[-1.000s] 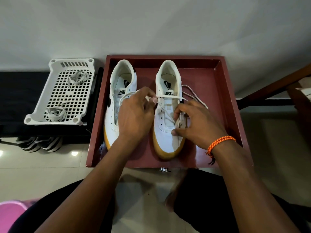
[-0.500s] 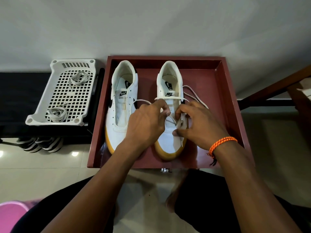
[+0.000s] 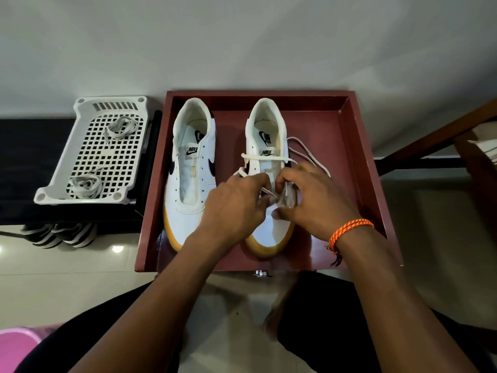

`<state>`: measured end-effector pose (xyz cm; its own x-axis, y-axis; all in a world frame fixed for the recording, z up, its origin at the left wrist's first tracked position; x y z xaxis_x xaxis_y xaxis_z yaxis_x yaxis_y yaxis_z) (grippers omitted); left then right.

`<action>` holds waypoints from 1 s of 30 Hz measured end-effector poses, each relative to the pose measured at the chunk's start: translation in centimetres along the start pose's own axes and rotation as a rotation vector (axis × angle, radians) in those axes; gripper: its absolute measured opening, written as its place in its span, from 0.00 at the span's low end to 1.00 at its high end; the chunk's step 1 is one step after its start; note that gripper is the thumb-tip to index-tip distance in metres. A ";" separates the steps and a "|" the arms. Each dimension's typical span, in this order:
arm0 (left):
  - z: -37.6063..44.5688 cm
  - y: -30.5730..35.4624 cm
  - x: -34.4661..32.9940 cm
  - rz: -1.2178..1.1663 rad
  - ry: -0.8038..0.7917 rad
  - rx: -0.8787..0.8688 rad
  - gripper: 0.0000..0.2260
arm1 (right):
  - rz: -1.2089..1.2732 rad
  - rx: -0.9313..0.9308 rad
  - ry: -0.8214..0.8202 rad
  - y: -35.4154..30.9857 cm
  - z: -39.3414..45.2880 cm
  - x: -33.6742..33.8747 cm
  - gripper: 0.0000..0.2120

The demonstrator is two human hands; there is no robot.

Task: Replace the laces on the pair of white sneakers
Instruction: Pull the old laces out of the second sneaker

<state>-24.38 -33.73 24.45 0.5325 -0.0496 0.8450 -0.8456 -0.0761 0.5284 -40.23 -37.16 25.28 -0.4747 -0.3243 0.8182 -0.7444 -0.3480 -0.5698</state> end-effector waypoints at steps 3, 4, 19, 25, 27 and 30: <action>0.5 -0.7 1.4 -0.225 0.083 0.040 0.04 | -0.007 0.003 0.000 0.1 -0.1 0.0 0.23; 0.7 -1.2 1.8 -0.340 0.097 0.070 0.05 | -0.007 0.004 -0.001 0.1 -0.1 0.1 0.23; 0.9 -1.8 1.7 -1.607 -0.089 0.317 0.13 | 0.041 -0.006 0.000 -0.1 -0.1 0.2 0.22; 1.1 -3.2 1.0 -1.791 -0.061 0.523 0.15 | 0.057 -0.016 0.001 0.0 -0.3 0.2 0.22; 1.1 -3.0 0.7 -1.772 -0.089 0.571 0.16 | 0.054 -0.022 -0.005 -0.1 -0.3 0.1 0.22; 1.1 -2.7 0.7 -1.607 -0.152 0.586 0.15 | 0.047 -0.041 -0.012 -0.2 -0.3 0.1 0.22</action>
<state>-21.70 -34.62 23.54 0.7949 0.3509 -0.4950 0.6067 -0.4646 0.6450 -40.29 -36.81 25.46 -0.5039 -0.3499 0.7897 -0.7405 -0.2956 -0.6035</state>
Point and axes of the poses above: each hand's wrist, its own z-axis towards the middle knuckle, its own x-axis out of the back of the hand, y = z × x, the point moved 5 cm from there along z, towards the middle knuckle, and after that the axes turned 7 degrees about x, right-handed, at the moved point
